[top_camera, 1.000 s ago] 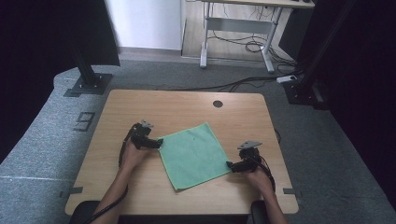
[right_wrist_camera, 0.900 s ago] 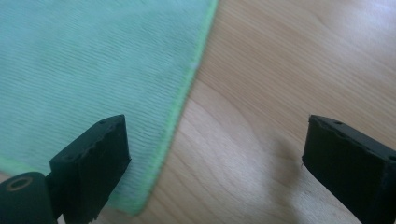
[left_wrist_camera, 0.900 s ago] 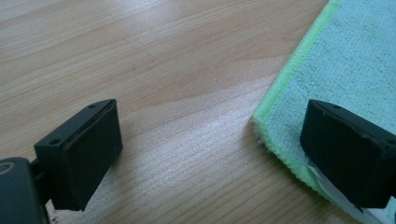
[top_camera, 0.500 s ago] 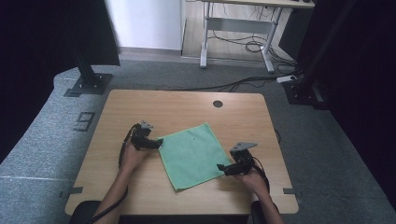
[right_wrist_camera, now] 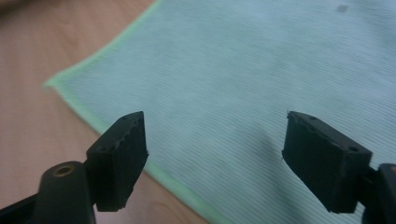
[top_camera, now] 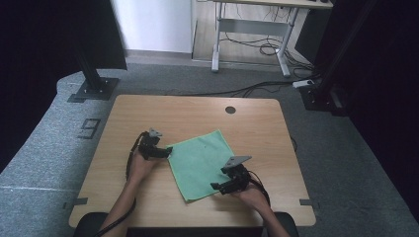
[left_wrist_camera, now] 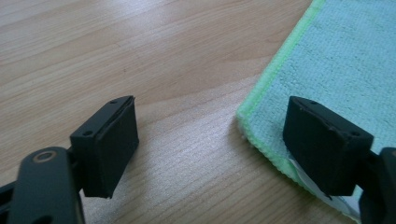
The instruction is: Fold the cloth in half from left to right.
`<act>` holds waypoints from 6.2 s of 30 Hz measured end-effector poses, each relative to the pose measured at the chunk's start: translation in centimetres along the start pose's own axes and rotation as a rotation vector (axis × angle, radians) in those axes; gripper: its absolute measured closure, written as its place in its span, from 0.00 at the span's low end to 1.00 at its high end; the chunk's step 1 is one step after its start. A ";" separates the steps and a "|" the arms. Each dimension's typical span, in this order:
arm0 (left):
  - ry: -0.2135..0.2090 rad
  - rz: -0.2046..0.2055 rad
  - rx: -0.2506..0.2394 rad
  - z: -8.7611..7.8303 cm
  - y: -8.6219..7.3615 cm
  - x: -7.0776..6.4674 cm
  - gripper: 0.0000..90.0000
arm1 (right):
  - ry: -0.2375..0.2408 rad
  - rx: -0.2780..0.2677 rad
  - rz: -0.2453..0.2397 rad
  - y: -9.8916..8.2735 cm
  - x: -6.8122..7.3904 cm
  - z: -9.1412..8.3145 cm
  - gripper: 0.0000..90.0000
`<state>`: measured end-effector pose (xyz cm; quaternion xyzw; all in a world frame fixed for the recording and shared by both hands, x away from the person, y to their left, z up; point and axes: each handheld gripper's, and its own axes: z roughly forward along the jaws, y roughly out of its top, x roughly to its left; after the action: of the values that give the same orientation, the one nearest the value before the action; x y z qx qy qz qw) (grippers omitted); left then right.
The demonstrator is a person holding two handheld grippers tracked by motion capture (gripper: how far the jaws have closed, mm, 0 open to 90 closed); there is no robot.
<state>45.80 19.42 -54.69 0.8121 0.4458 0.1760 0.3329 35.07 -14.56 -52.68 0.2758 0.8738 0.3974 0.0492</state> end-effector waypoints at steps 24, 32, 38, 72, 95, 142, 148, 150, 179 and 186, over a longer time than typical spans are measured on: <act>-0.035 0.005 0.004 -0.6 0.1 -0.3 0.48 | 0.247 0.077 -0.200 3.2 7.8 5.5 0.62; -0.039 0.026 0.014 -0.7 0.1 -1.0 0.70 | 0.193 0.123 -0.204 2.8 7.5 5.9 0.91; -0.077 -0.013 0.012 -0.7 0.1 -1.5 0.97 | 0.186 0.125 -0.184 2.8 7.4 5.9 0.96; -0.158 0.038 -0.089 0.9 9.2 -5.6 0.99 | 0.052 -0.041 -0.045 1.1 2.1 -2.2 0.96; -0.181 0.120 -0.070 5.2 13.8 -9.8 0.98 | -0.077 -0.108 0.076 -1.8 -2.3 -6.7 0.96; -0.193 0.206 -0.037 3.8 8.1 -13.4 0.09 | -0.343 -0.049 0.167 -4.2 -7.1 -7.0 0.40; -0.158 0.250 -0.007 3.4 5.1 -14.8 0.07 | -0.343 0.027 0.141 -4.5 -7.9 -5.1 0.35; -0.146 0.265 0.003 3.5 4.9 -14.8 0.07 | -0.341 0.039 0.138 -4.6 -7.8 -4.9 0.35; -0.123 0.192 0.026 2.1 2.1 -10.1 0.07 | -0.203 0.039 0.027 -2.8 -2.5 -0.8 0.28; -0.145 0.145 -0.015 1.1 2.0 -8.9 0.07 | -0.211 -0.010 0.043 -1.4 -3.1 -1.0 0.25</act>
<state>42.82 10.70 -54.04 0.8504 0.3592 0.1436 0.3567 36.73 -17.59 -53.39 0.3344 0.8556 0.3716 0.1339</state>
